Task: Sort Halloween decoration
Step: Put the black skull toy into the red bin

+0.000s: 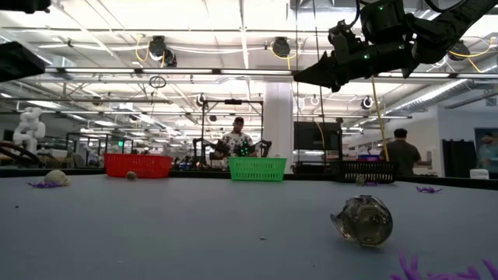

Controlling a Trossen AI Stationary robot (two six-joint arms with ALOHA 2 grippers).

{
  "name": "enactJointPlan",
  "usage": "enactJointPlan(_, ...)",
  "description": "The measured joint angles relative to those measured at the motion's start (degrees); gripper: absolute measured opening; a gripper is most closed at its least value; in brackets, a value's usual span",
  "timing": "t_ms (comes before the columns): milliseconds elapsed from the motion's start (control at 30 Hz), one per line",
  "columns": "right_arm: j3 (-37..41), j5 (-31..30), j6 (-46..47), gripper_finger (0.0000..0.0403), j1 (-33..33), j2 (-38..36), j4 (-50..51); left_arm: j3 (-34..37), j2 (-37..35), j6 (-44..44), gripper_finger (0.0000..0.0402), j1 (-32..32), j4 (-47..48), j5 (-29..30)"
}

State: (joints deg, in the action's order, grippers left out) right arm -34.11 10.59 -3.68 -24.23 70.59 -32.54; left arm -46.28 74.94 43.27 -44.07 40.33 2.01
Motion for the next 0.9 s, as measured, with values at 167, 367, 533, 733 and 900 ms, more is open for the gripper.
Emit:
enactJointPlan(167,0.0,0.0,0.0,0.0,0.0,0.0,0.2,0.0,4.8,-5.8,0.0108,-0.6,-4.2,-0.2)
enactJointPlan(367,0.0,0.0,-0.1,0.0,0.0,0.0,0.2,0.0,7.1,-6.2,0.0108,-0.6,-6.0,-3.1)
enactJointPlan(533,0.0,0.0,-0.1,0.0,0.0,0.0,0.2,0.0,8.9,-4.8,0.011,-0.6,-5.8,-3.7)
enactJointPlan(733,0.0,0.0,-0.2,0.0,0.0,0.0,0.2,0.0,9.4,-1.9,0.0153,-0.6,-6.4,-5.3)
enactJointPlan(900,0.0,0.0,-0.2,0.0,0.0,0.0,0.2,0.0,9.9,-0.6,0.0201,-0.7,-6.3,-5.8)
